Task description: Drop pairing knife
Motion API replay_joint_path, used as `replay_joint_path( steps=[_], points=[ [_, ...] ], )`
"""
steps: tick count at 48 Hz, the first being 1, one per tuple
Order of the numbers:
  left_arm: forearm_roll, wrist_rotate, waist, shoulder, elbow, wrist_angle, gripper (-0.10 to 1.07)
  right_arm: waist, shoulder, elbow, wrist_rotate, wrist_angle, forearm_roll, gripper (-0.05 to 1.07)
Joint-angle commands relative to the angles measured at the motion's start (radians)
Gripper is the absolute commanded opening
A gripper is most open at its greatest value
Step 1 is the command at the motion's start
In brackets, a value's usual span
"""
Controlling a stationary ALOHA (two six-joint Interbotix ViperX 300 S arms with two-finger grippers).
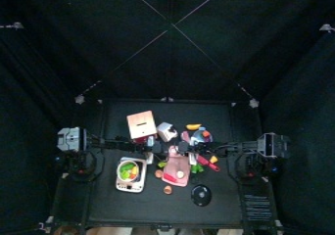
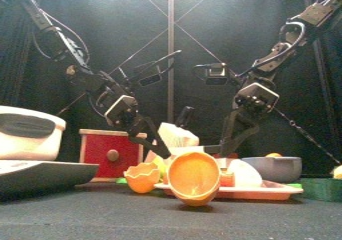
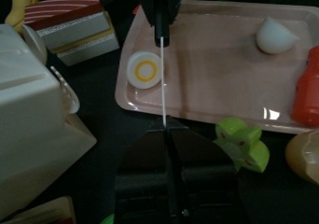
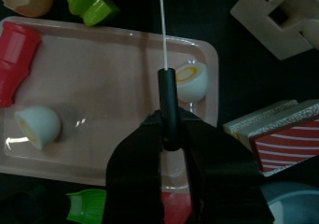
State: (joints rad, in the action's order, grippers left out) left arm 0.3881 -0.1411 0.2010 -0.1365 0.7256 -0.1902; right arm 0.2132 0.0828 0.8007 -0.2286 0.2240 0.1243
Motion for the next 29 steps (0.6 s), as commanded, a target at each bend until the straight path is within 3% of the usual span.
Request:
replay_joint_path(
  steps=[1, 18, 29],
  points=[
    [0.000, -0.002, 0.003, 0.008, 0.000, 0.009, 0.36, -0.002, 0.021, -0.003, 0.000, 0.018, 0.000, 0.40],
    [-0.002, -0.006, -0.006, 0.041, 0.000, 0.005, 0.71, -0.023, 0.041, -0.002, 0.002, 0.061, 0.006, 0.40],
    [-0.026, -0.006, -0.014, 0.089, 0.009, -0.017, 0.74, -0.023, 0.083, -0.005, 0.005, 0.126, 0.048, 0.40]
  ],
)
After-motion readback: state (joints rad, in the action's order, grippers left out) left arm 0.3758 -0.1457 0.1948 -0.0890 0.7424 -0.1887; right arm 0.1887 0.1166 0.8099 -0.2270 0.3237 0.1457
